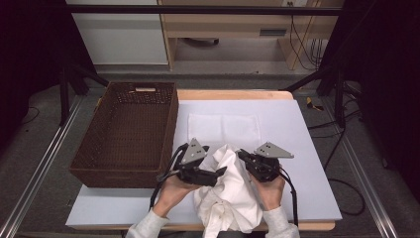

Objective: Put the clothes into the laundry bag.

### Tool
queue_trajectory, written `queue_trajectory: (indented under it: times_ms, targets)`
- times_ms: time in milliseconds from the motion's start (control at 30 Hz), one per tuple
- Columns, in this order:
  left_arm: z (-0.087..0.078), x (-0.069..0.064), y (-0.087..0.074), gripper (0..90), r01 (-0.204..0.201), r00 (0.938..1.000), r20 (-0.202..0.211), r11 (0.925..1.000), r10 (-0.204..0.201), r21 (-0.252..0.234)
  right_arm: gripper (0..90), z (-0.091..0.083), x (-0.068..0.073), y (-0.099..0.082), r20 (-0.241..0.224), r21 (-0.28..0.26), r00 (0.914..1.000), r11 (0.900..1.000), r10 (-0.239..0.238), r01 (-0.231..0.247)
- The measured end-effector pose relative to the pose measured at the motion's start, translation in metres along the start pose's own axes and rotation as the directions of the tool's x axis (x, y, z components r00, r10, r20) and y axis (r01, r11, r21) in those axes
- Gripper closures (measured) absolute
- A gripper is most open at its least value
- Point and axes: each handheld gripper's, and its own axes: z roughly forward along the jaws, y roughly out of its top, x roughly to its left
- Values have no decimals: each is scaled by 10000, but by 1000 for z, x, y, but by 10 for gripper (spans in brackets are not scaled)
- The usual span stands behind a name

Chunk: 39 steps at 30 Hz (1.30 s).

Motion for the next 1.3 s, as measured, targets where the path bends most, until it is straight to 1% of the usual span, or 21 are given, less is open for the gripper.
queue_trajectory:
  times_ms: [33,100,133,200,300,367,400,500,600,667,700,733,800,867,933,1033,1100,1133,1233,1267,1300]
  targets:
    - [6,2,-1,152,100,9999,121,9999,-101,46,891,0,0,0,-4,0,10000,10000,0,0]
    - [18,4,-5,149,378,9976,578,9993,-382,80,891,0,-1,0,-48,24,10000,10000,6,-6]
    - [24,4,-8,146,493,9967,644,9988,-494,33,890,0,-2,-1,-41,18,10000,10000,10,-10]
    - [30,2,-11,142,515,9964,669,9987,-518,65,891,0,-2,-1,-75,59,10000,10000,14,-13]
    - [44,-4,-17,139,362,9972,629,9970,-405,686,890,0,-2,-1,-88,89,10000,10000,26,-25]
    - [52,-8,-23,137,174,9988,451,9972,-206,721,890,2,-2,-2,-69,174,10000,9998,19,-18]
    - [56,-8,-25,137,353,9980,494,9964,-392,774,890,2,-2,-2,-36,230,10000,9997,-37,37]
    - [62,-7,-29,129,677,9961,521,9951,-715,726,890,3,-2,-4,5,294,10000,9996,-56,56]
    - [63,-8,-33,136,761,9960,429,9953,-787,593,891,4,-2,-4,-19,308,10000,9995,-59,60]
    - [63,-9,-33,199,701,9968,331,9949,-727,721,891,5,-2,-4,-37,324,10000,9994,-81,82]
    - [63,-10,-33,270,705,9968,332,9945,-732,775,891,6,-1,-4,-58,351,9999,9993,-95,97]
    - [63,-11,-34,327,634,9977,186,9942,-653,867,891,6,-1,-4,-65,348,9999,9994,-90,92]
    - [62,-13,-35,504,442,9990,-76,9944,-437,955,891,7,1,-4,-61,416,9999,9991,-117,119]
    - [59,-15,-37,614,417,9991,-159,9958,-406,821,891,7,0,-4,-93,399,9998,9991,-162,166]
    - [55,-17,-38,733,234,9994,-272,9978,-217,618,891,7,0,-4,-78,375,9999,9993,-83,86]
    - [42,-25,-38,781,-84,9988,-489,9996,96,252,891,6,-1,-3,-127,244,9999,9997,10,-7]
    - [31,-33,-36,788,-336,9987,-390,9994,335,-30,891,5,0,-1,-112,217,9999,9997,68,-66]
    - [25,-39,-35,789,-624,9976,-319,9980,619,-141,892,5,0,-1,-116,205,9999,9998,57,-55]
    - [20,-52,-32,790,-969,9950,-260,9953,967,-58,892,5,2,0,-216,167,9997,9998,105,-102]
    - [22,-56,-34,790,-1078,9940,-199,9941,1077,-84,893,5,3,1,-243,140,9997,9999,94,-90]
    - [25,-56,-35,790,-1063,9942,-144,9943,1063,-24,892,4,5,3,-242,69,9997,9999,88,-86]
